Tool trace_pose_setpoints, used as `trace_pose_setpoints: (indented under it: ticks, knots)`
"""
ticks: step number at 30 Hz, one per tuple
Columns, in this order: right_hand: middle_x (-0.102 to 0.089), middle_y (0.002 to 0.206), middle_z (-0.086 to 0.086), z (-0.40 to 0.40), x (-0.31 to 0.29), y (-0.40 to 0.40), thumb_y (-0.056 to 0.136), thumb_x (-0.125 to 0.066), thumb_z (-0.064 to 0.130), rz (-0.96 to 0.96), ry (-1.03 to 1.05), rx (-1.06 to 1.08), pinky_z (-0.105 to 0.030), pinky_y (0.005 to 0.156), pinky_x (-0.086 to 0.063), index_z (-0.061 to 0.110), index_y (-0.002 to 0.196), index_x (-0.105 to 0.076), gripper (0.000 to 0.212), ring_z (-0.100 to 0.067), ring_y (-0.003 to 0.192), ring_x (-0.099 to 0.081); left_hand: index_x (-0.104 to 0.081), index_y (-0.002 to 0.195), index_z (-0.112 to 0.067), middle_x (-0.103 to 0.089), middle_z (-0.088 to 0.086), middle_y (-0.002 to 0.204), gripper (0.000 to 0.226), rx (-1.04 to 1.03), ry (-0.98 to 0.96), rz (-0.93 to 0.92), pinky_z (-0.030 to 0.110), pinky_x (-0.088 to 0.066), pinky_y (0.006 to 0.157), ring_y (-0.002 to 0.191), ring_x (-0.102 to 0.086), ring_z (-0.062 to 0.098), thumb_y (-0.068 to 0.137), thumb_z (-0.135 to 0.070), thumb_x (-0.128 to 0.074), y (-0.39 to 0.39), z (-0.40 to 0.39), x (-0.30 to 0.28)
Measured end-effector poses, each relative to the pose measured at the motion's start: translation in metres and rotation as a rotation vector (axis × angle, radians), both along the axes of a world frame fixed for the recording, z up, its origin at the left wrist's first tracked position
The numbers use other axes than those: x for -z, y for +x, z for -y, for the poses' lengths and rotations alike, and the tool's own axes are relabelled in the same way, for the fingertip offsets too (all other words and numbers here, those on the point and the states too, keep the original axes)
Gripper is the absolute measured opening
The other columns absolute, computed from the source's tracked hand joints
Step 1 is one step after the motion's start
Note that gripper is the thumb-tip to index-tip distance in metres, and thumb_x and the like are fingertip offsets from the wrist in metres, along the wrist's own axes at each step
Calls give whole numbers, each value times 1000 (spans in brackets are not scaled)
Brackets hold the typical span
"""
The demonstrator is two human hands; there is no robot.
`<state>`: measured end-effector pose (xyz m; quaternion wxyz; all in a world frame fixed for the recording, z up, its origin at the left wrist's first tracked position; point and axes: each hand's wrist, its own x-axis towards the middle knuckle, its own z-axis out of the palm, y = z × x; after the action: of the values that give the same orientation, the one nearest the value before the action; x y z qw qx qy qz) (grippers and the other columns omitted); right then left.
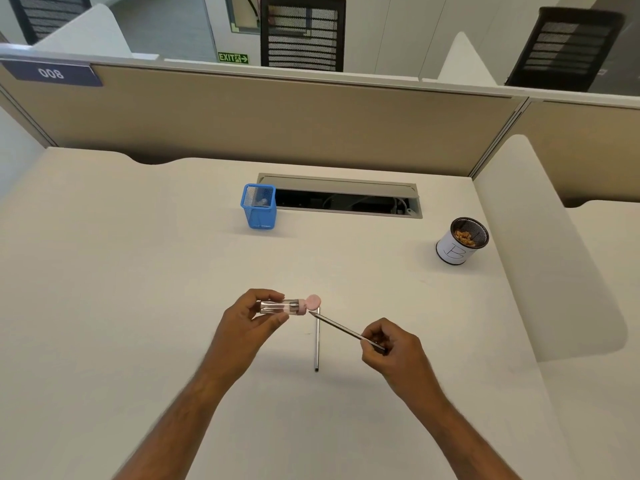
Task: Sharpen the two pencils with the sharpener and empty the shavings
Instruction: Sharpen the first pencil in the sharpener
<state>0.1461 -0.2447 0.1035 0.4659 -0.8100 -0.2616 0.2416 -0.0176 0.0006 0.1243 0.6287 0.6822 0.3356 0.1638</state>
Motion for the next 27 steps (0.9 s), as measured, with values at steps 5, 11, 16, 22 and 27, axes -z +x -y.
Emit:
trace_pose_setpoints:
  ticks: [5, 11, 16, 22, 27]
  knots:
    - [-70, 75, 9, 1, 0, -2, 82, -68, 29, -15, 29, 3, -12, 61, -44, 27, 92, -69, 10, -4, 62, -58, -78, 120, -30, -85, -10, 115, 30, 48, -18, 8, 10, -57, 84, 103, -82, 5, 98, -10, -85, -2, 1, 1]
    - [-72, 91, 8, 0, -3, -3, 91, -73, 20, 8, 71, -32, -17, 68, -48, 33, 96, -70, 14, -12, 81, -66, -79, 117, -36, -85, -2, 122, 36, 61, -131, 54, 25, -59, 98, 117, -79, 14, 98, -6, -85, -2, -1, -3]
    - [-72, 104, 10, -4, -15, 1, 98, -78, 12, 115, 141, -25, -17, 70, -49, 37, 99, -73, 25, -15, 101, -72, -79, 115, -36, -85, 1, 121, 41, 74, -199, 101, 17, -61, 92, 116, -80, 13, 95, -2, -86, -4, -3, -8]
    - [-74, 101, 10, -9, -23, 5, 97, -78, 8, 107, 179, 25, -21, 71, -49, 31, 99, -78, 23, -16, 98, -71, -82, 105, -28, -88, 5, 118, 34, 57, -196, 141, 18, -62, 90, 113, -83, 18, 91, 1, -89, -4, -2, -7]
    - [-74, 86, 7, -9, -26, 13, 100, -74, 7, -56, 185, 6, -20, 68, -52, 30, 98, -80, 24, -10, 71, -65, -83, 106, -25, -88, 7, 117, 30, 80, -194, 159, 19, -63, 89, 110, -83, 17, 84, -8, -92, -4, -5, -9]
